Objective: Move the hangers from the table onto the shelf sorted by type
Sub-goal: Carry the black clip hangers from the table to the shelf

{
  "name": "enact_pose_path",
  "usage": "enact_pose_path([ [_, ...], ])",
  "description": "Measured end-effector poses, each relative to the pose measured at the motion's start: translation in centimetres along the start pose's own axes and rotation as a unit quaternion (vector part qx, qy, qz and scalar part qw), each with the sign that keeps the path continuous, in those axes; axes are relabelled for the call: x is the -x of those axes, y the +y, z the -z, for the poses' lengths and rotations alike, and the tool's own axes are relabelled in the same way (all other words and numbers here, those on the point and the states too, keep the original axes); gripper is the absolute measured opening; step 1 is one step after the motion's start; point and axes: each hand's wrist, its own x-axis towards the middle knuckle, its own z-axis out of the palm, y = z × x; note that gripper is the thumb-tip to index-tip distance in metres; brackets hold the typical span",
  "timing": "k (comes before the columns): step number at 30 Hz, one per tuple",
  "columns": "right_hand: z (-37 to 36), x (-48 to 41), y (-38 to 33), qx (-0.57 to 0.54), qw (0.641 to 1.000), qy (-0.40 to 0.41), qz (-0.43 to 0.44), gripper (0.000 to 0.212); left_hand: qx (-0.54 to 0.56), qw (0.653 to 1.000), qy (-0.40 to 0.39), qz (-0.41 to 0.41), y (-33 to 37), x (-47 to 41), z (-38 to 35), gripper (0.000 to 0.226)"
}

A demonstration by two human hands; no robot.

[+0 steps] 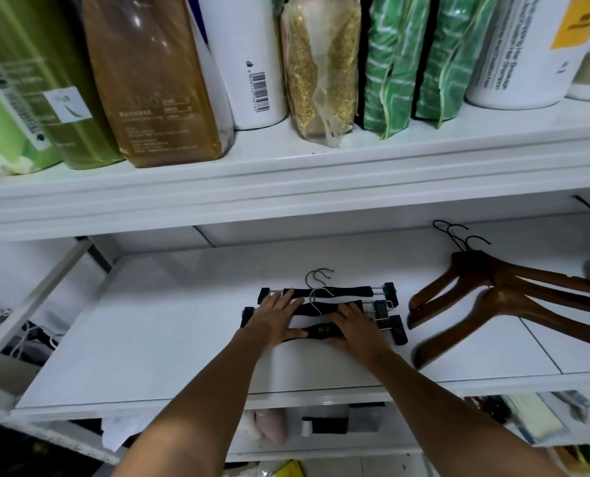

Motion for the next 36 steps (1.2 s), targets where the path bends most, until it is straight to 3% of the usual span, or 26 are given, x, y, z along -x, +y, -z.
enact_pose_path([
  [4,-0.4,0.2,0.0,0.012,1.0,0.011,-0.01,0.055,-0.011,1.0,-0.023,0.01,-0.1,0.1,-0.2,0.077],
  [10,-1.3,0.7,0.5,0.041,0.995,0.032,-0.087,0.086,-0.054,0.997,-0.031,0.035,0.2,-0.1,-0.6,0.08],
  [14,-0.9,-0.2,0.7,0.055,0.994,0.003,-0.1,0.107,-0.031,0.996,-0.047,0.062,0.4,-0.6,-0.8,0.08],
  [19,-0.1,-1.3,1.1,0.063,0.992,-0.02,-0.104,0.087,-0.027,0.996,-0.047,0.071,0.3,-1.5,-0.5,0.08],
  [28,1.7,-3.0,1.1,0.105,0.984,-0.077,-0.12,0.084,-0.048,0.993,-0.077,0.072,0.6,-3.4,1.3,0.077],
  [36,5.9,-1.4,0.9,0.073,0.987,-0.028,-0.14,0.07,-0.046,0.998,0.035,-0.005,2.4,-2.3,5.9,0.064],
])
